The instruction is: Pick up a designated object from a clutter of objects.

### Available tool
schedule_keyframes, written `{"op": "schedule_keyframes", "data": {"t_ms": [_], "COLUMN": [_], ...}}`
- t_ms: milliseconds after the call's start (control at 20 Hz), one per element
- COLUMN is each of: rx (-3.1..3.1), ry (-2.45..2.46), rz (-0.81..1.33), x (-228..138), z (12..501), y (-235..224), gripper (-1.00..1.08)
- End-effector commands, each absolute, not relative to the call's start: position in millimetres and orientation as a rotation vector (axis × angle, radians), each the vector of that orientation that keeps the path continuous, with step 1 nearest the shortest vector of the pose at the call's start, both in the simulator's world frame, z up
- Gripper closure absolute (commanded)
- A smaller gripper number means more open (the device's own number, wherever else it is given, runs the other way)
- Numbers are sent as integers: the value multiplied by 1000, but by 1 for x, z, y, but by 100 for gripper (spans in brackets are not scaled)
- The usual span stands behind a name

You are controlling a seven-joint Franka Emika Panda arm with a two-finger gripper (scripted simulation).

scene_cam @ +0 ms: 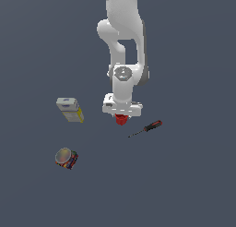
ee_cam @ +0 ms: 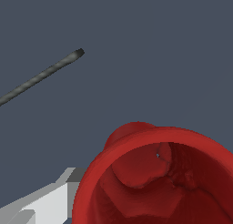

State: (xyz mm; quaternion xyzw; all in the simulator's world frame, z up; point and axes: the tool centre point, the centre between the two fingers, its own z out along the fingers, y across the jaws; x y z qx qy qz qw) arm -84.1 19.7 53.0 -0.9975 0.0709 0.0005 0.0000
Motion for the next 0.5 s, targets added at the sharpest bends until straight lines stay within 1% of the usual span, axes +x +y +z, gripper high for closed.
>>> {"op": "schedule_keyframes", "data": {"t_ms": [0,450], "rx": [-3133,-3133], "ry": [223,223], "rz": [-2,-2], "x": [-82,-76], "z": [60,109], "y": [21,27], "gripper": [108,108]}}
